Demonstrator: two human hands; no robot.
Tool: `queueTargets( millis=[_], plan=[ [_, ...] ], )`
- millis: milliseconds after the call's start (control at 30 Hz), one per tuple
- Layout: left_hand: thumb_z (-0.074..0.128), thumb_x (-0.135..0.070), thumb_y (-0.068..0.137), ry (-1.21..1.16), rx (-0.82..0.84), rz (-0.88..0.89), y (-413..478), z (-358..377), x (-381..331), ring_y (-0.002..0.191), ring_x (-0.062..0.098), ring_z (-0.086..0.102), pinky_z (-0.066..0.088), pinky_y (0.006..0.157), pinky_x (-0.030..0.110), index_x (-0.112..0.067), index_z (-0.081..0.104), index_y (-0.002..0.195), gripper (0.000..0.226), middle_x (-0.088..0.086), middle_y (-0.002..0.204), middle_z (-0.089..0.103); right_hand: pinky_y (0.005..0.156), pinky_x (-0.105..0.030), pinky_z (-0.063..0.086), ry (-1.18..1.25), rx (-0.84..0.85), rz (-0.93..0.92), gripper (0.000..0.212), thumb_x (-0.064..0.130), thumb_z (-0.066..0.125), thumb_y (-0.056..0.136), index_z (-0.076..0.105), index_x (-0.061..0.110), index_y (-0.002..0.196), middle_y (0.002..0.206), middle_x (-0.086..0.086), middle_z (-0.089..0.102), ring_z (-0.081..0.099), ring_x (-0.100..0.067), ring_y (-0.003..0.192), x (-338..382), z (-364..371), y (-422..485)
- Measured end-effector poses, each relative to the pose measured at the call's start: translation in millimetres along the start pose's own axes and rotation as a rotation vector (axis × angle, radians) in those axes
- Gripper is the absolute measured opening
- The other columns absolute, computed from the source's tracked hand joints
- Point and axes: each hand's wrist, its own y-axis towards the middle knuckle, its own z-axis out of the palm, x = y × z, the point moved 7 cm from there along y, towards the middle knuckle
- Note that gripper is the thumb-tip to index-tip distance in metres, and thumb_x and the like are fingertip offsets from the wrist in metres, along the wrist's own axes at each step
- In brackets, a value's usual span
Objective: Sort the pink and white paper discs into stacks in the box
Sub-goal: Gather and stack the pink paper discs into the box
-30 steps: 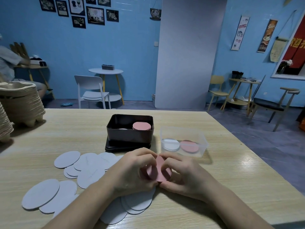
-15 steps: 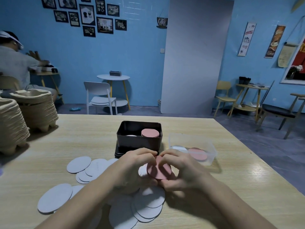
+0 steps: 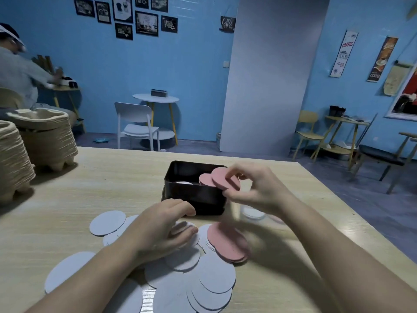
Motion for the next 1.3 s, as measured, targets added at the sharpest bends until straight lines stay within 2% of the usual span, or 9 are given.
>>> queueTargets(
  millis=[167,333,500,667,767,900,1067,1200,1300],
  plan=[
    [0.054,-0.054,0.094,-0.025,0.007,-0.029,-2.6,-1.2,5.6,0.096,0.0,0.057,0.054,0.079,0.031,-0.03,0.062,0.112,0.031,-0.019,0.102,0.062,0.087,-0.042,0.056,-0.072,0.061,0.16,0.029,0.049,0.076,0.07,0.065,0.03,0.09,0.087,0.007,0.068,0.063,-0.017,0.088,-16.9,8.4,43.8],
    [0.056,-0.054,0.094,-0.066,0.009,-0.035,-6.7,-2.6,7.0,0.097,-0.003,0.056,0.053,0.08,0.028,-0.034,0.059,0.108,0.024,-0.023,0.102,0.06,0.07,-0.036,0.052,-0.246,0.212,0.25,0.041,0.065,0.069,0.062,0.063,0.032,0.086,0.081,0.009,0.064,0.06,-0.018,0.077,-26.7,27.6,65.5],
    [0.058,-0.052,0.094,-0.118,-0.014,-0.038,-6.5,-4.7,5.5,0.097,0.004,0.058,0.051,0.079,0.029,-0.03,0.061,0.104,0.024,-0.02,0.099,0.061,0.067,-0.032,0.052,-0.401,0.269,0.209,0.023,0.051,0.075,0.077,0.067,0.03,0.084,0.078,0.011,0.064,0.06,-0.011,0.076,-31.7,38.0,70.4],
    [0.06,-0.048,0.094,-0.153,-0.022,-0.027,-5.8,-3.5,3.9,0.093,0.006,0.058,0.049,0.077,0.027,-0.027,0.06,0.1,0.022,-0.017,0.095,0.06,0.081,-0.037,0.057,-0.448,0.323,0.181,0.016,0.044,0.081,0.081,0.073,0.03,0.085,0.1,0.005,0.066,0.062,-0.017,0.093,-34.1,45.6,71.7],
    [0.061,-0.047,0.094,-0.162,-0.018,-0.024,-6.5,-2.8,3.7,0.093,0.007,0.058,0.051,0.079,0.032,-0.029,0.059,0.099,0.019,-0.017,0.095,0.06,0.082,-0.035,0.054,-0.42,0.312,0.183,0.016,0.038,0.082,0.084,0.07,0.029,0.088,0.103,0.004,0.061,0.06,-0.017,0.093,-33.8,46.2,69.8],
    [0.062,-0.046,0.095,-0.163,-0.009,-0.027,-7.4,-1.8,4.3,0.093,0.007,0.058,0.05,0.077,0.029,-0.031,0.058,0.099,0.017,-0.017,0.095,0.06,0.077,-0.033,0.051,-0.389,0.307,0.165,0.024,0.031,0.082,0.086,0.058,0.032,0.087,0.094,0.007,0.063,0.058,-0.017,0.087,-31.8,48.5,67.8],
    [0.062,-0.045,0.094,-0.176,0.003,-0.031,-8.0,-0.3,4.9,0.094,0.008,0.057,0.045,0.071,0.021,-0.032,0.058,0.099,0.014,-0.017,0.096,0.06,0.079,-0.033,0.052,-0.356,0.3,0.175,0.02,0.035,0.085,0.084,0.069,0.028,0.094,0.095,0.008,0.065,0.059,-0.014,0.089,-32.6,47.2,68.2],
    [0.061,-0.047,0.094,-0.18,-0.003,-0.032,-8.4,-1.3,5.7,0.094,0.008,0.058,0.049,0.076,0.027,-0.033,0.058,0.099,0.016,-0.018,0.096,0.06,0.08,-0.032,0.051,-0.298,0.233,0.179,0.019,0.042,0.08,0.087,0.071,0.028,0.096,0.096,0.011,0.066,0.06,-0.014,0.093,-27.1,40.0,64.4],
    [0.06,-0.047,0.094,-0.18,-0.008,-0.034,-9.4,-1.8,6.5,0.093,0.007,0.058,0.051,0.074,0.029,-0.033,0.058,0.098,0.015,-0.019,0.096,0.06,0.081,-0.035,0.051,-0.224,0.104,0.14,0.013,0.038,0.077,0.09,0.073,0.026,0.093,0.093,0.007,0.066,0.061,-0.015,0.09,-14.3,26.5,52.7]
  ],
)
